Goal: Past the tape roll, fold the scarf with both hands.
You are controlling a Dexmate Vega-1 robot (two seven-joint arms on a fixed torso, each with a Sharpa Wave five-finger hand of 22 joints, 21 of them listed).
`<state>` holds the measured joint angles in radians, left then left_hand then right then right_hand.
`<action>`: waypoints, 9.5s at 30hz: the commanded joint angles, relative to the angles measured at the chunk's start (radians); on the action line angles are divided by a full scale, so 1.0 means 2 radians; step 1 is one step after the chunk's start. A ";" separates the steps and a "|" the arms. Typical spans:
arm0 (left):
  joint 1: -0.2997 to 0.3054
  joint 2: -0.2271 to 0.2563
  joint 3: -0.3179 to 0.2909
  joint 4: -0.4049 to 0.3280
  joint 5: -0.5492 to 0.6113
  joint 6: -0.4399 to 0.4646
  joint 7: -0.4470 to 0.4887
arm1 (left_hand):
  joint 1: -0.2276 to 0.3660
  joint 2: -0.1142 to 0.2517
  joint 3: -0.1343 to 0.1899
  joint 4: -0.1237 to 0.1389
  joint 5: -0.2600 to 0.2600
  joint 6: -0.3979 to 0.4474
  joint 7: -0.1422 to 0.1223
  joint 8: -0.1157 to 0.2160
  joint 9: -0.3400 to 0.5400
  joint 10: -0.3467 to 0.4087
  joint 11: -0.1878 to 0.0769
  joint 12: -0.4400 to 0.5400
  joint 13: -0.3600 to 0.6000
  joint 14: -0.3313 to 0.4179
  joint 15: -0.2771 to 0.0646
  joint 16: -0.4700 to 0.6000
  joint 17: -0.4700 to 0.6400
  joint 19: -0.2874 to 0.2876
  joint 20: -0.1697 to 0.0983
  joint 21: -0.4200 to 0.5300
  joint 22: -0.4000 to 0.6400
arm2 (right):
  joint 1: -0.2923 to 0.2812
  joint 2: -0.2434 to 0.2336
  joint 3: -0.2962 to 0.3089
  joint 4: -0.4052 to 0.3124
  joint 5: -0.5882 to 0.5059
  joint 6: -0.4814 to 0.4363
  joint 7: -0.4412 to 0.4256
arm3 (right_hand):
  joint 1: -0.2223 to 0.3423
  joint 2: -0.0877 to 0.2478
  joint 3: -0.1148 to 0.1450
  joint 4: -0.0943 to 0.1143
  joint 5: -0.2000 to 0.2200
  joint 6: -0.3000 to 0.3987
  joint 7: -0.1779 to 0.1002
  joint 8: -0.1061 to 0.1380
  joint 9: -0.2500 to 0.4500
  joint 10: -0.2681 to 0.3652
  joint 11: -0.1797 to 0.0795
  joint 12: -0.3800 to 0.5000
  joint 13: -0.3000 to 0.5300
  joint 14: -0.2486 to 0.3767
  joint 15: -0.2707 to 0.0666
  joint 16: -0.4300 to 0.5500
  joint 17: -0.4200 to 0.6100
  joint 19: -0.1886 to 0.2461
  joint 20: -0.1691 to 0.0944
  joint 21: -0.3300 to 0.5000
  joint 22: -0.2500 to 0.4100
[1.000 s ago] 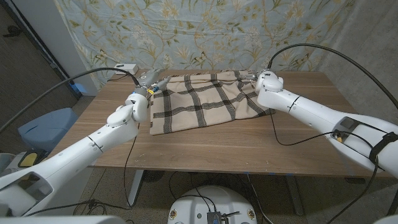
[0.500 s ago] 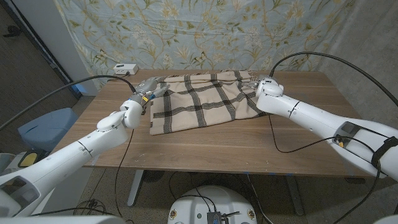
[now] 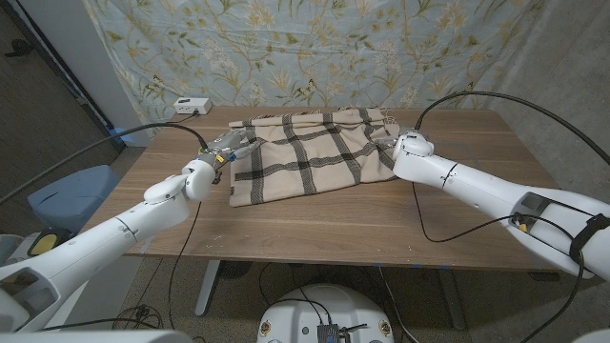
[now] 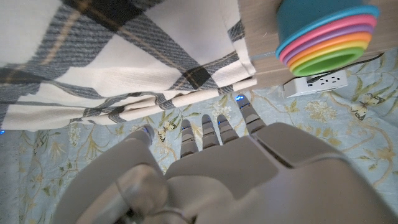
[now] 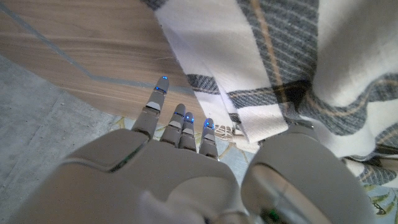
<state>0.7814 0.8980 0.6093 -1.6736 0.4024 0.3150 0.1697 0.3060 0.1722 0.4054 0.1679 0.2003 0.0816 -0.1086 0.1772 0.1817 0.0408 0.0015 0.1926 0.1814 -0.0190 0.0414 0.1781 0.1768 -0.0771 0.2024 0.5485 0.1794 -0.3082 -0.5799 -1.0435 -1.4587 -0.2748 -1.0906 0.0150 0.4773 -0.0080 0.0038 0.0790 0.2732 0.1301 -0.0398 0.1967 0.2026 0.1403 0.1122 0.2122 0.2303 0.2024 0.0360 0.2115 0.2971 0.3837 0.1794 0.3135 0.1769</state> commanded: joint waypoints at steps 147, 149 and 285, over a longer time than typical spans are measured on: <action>-0.082 -0.029 0.079 0.136 0.039 -0.033 -0.052 | 0.017 0.023 0.185 0.001 0.009 -0.001 0.048 0.005 0.001 -0.012 -0.027 0.005 0.002 0.006 -0.033 0.007 0.001 0.022 -0.021 -0.008 0.008 | 0.084 0.275 -0.012 0.213 -0.078 0.599 -0.214 | 0.482 0.075 0.108 -0.110 -0.040 0.463 0.016 0.027 0.022 0.379 -0.063 0.271 0.111 0.450 -0.130 0.311 0.443 0.195 -0.170 0.322 0.043; -0.082 -0.029 0.079 0.138 0.039 -0.035 -0.052 | 0.017 0.023 0.186 0.002 0.009 -0.001 0.049 0.005 0.001 -0.012 -0.027 0.005 0.003 0.006 -0.033 0.007 0.001 0.021 -0.022 -0.008 0.008 | 0.080 0.274 -0.014 0.207 -0.078 0.598 -0.204 | 0.482 0.075 0.108 -0.110 -0.040 0.461 0.015 0.025 0.022 0.379 -0.063 0.270 0.110 0.451 -0.130 0.310 0.442 0.195 -0.170 0.323 0.042; 0.325 0.043 -0.311 -0.242 0.150 0.066 0.129 | 0.031 0.004 0.153 -0.111 -0.008 0.207 0.022 0.015 0.004 0.171 -0.032 0.027 0.007 0.184 -0.047 0.018 0.003 0.069 -0.018 -0.007 0.008 | 0.032 0.216 0.011 0.137 0.069 0.314 -0.021 | 0.257 0.094 0.117 -0.113 -0.021 0.491 0.041 0.095 0.000 0.313 -0.063 0.050 0.015 0.252 -0.066 0.048 0.083 0.066 -0.078 0.219 0.003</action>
<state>1.4195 1.0000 -0.0049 -2.1584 0.6890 0.4363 0.4286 0.3661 0.1713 0.7045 -0.0519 0.1814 0.4979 -0.0643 0.2087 0.1837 0.3919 -0.0618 0.2487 0.1934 0.3447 -0.0463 0.2179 0.1796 0.0555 0.1663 0.5257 0.1933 -0.1975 -0.1568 -1.1207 -1.1840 -0.2638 -0.6278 -0.0055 0.9498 0.1661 0.2036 -0.1352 0.2332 1.0726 0.0403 0.3720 0.1980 0.7091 0.0060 0.2894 0.2509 0.6671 -0.0543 0.2821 0.4482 0.5046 0.0483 0.7455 0.1795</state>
